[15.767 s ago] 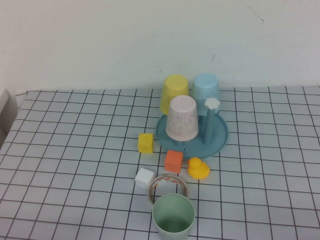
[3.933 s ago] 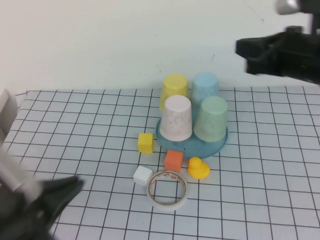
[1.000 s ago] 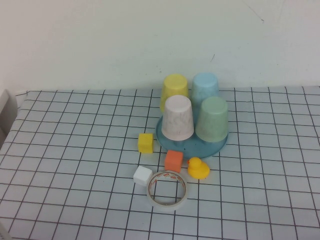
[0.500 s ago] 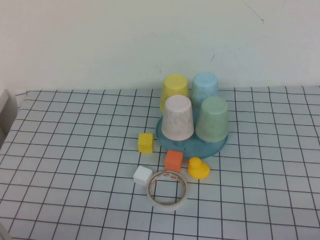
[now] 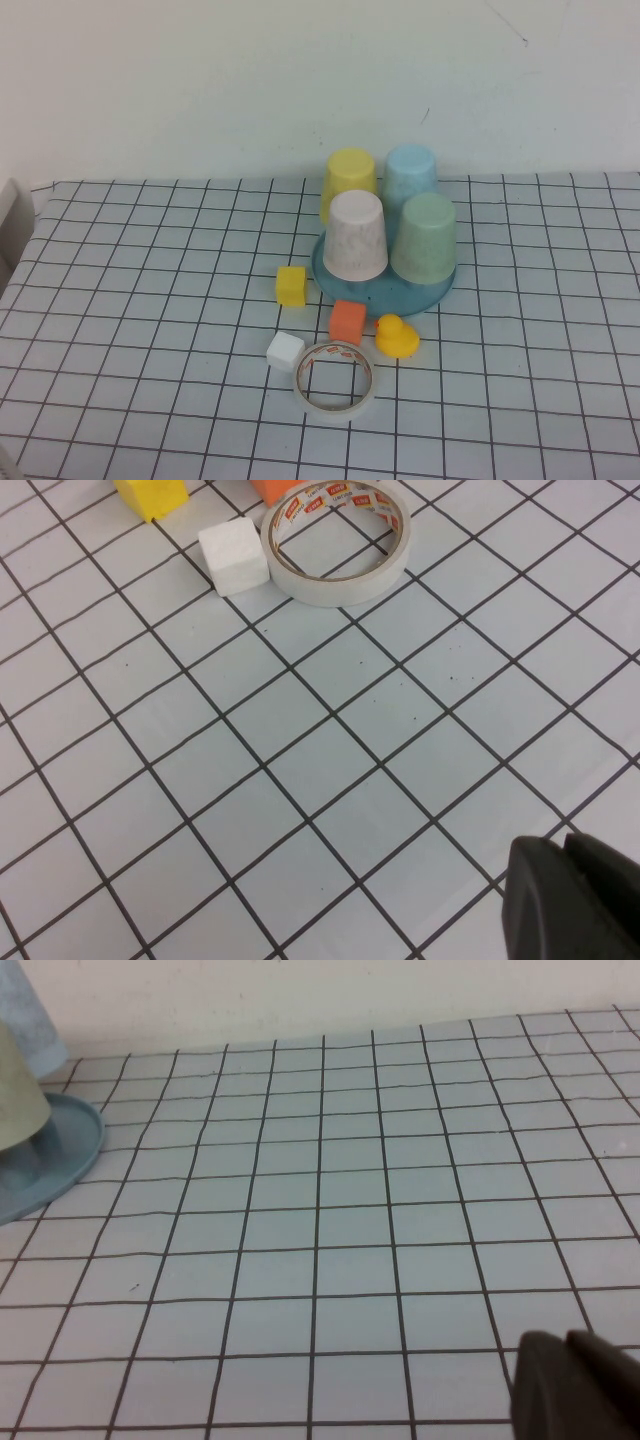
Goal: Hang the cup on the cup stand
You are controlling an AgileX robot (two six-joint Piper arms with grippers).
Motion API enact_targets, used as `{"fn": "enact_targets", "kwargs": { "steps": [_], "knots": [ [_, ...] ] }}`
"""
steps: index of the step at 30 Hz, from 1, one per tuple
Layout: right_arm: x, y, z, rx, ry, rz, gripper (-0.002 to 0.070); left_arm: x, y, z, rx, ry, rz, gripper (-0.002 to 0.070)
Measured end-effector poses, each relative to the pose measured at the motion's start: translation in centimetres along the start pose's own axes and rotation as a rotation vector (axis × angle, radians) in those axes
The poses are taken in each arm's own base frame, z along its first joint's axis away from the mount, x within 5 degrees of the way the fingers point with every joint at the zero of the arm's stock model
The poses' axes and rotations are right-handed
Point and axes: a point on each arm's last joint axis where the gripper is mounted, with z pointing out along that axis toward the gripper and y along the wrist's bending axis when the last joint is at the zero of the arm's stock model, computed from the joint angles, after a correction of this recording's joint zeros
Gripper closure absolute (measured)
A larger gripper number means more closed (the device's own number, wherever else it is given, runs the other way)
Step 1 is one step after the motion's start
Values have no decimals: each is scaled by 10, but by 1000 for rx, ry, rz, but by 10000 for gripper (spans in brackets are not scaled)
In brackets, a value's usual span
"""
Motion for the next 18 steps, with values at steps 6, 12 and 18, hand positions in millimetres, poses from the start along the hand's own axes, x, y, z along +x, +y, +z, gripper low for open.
{"fn": "enact_targets", "kwargs": {
  "steps": [6, 12, 18],
  "knots": [
    [0, 0, 0, 0, 0, 0, 675, 0, 0, 0, -3, 2, 4, 676],
    [0, 0, 0, 0, 0, 0, 675, 9, 7, -2, -96, 18, 102, 676],
    [0, 0, 0, 0, 1, 0, 675, 25, 18, -14, -334, -178, -97, 676]
  ]
}}
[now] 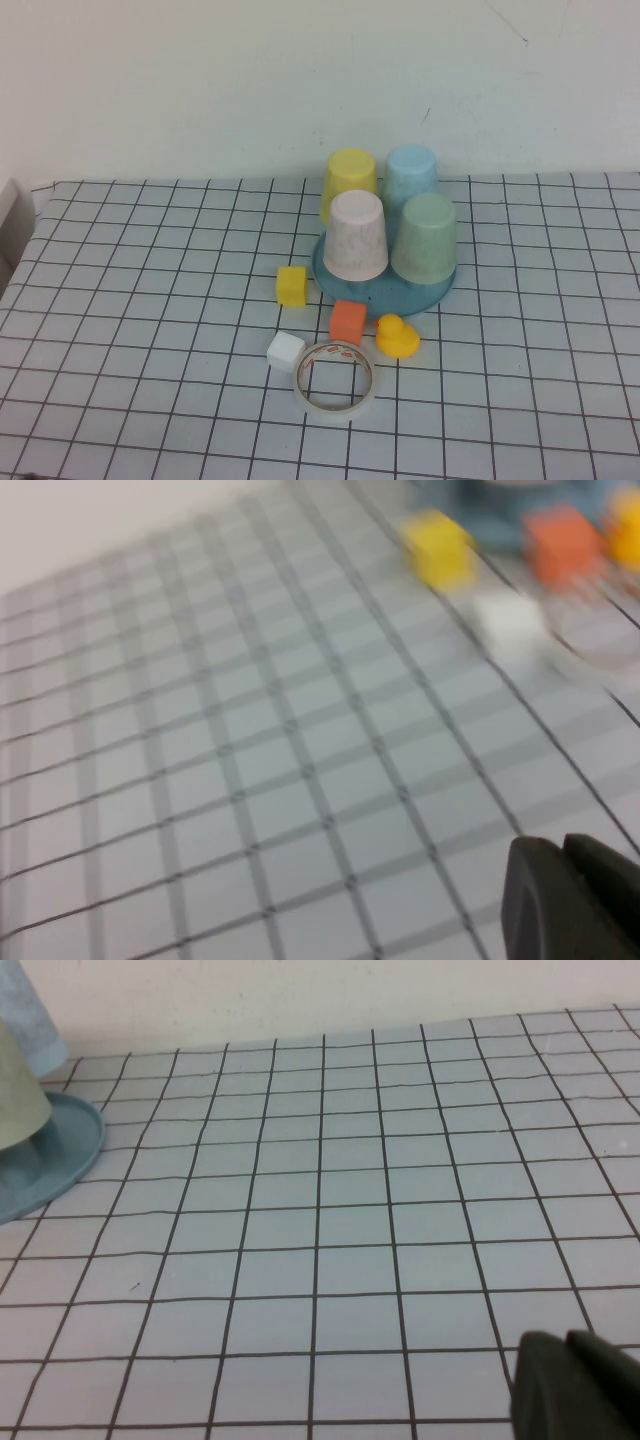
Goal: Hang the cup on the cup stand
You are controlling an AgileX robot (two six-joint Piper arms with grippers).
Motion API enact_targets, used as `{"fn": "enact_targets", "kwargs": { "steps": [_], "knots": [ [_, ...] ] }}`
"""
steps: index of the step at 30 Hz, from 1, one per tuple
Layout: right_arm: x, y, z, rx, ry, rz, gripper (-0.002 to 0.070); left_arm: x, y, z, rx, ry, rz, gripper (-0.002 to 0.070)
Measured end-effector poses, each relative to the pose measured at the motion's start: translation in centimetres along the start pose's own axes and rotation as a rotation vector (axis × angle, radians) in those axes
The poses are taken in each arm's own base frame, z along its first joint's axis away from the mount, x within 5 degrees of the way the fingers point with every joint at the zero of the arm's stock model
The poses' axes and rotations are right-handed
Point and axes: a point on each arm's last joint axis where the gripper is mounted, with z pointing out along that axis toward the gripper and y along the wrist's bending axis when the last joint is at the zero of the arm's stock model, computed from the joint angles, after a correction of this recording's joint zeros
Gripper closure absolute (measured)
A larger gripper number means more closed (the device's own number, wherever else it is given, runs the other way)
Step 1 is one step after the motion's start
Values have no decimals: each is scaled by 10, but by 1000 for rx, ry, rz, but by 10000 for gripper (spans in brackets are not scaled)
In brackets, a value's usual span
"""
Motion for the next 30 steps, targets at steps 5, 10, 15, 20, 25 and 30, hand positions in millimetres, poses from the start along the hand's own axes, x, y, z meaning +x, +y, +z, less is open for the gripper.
{"fn": "enact_targets", "kwargs": {
  "steps": [5, 10, 15, 20, 25, 30],
  "knots": [
    [0, 0, 0, 0, 2, 0, 675, 19, 8, -2, -188, -159, -135, 676],
    [0, 0, 0, 0, 2, 0, 675, 36, 10, 1, -291, -234, -211, 676],
    [0, 0, 0, 0, 2, 0, 675, 47, 11, 7, -315, -215, -221, 676],
    [0, 0, 0, 0, 2, 0, 675, 49, 10, 7, -313, -196, -231, 676],
    [0, 0, 0, 0, 2, 0, 675, 51, 10, 8, -310, -173, -234, 676],
    [0, 0, 0, 0, 2, 0, 675, 53, 9, 8, -299, -147, -252, 676]
  ]
}}
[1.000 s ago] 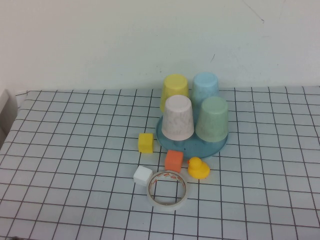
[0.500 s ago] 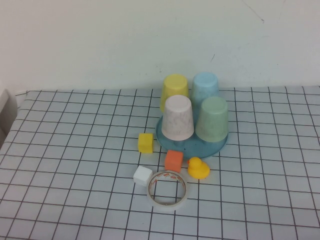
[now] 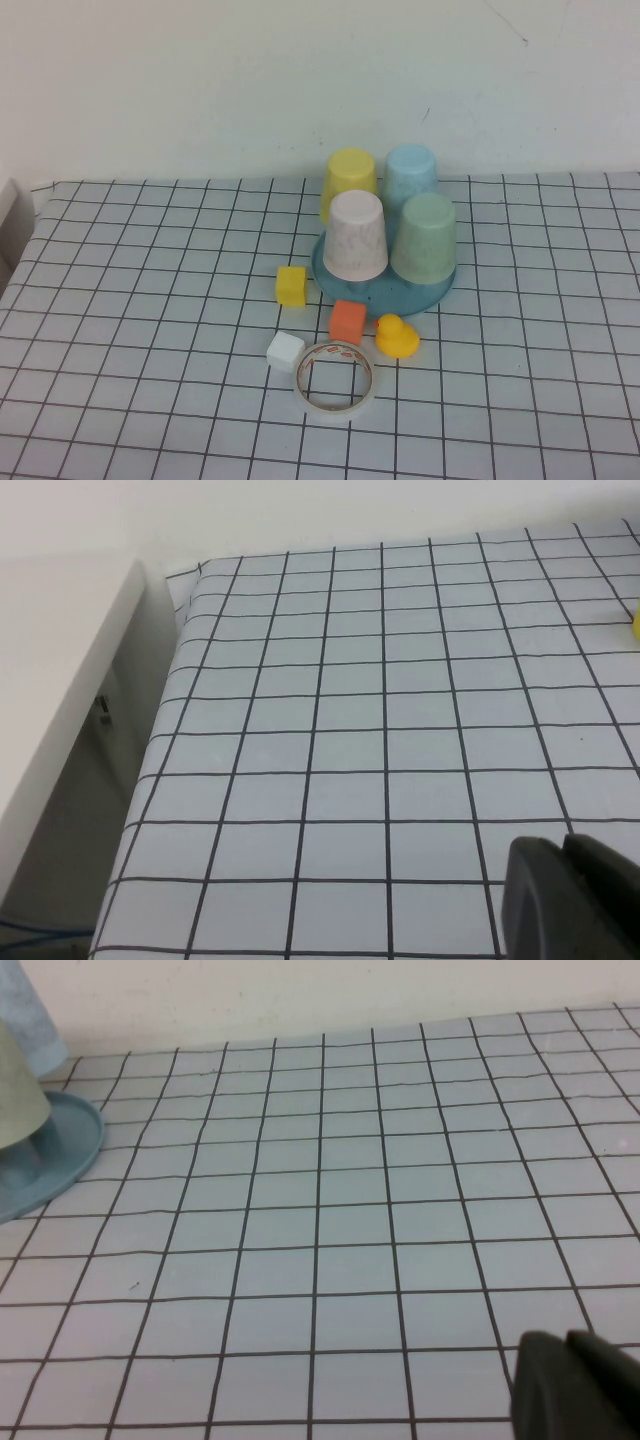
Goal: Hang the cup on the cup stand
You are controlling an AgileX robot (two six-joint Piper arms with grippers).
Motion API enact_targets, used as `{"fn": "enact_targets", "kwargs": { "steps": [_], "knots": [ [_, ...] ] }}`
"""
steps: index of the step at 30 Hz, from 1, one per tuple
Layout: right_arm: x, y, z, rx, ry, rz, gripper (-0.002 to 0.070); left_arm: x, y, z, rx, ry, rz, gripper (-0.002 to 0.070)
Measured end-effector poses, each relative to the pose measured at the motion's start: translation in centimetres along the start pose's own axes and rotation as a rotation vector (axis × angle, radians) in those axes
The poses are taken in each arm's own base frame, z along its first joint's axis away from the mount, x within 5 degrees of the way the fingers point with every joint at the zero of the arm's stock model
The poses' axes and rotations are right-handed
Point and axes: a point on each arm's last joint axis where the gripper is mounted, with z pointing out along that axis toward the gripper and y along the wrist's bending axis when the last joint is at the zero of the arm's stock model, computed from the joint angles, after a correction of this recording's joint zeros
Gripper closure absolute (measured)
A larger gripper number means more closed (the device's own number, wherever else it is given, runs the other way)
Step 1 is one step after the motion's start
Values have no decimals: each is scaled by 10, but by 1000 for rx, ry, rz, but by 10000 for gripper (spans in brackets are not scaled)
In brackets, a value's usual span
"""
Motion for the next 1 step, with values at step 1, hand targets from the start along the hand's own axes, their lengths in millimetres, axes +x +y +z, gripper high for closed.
{"fn": "enact_targets", "kwargs": {
  "steps": [1],
  "knots": [
    [0, 0, 0, 0, 0, 0, 675, 0, 0, 0, 0, 2, -2, 676]
  ]
}}
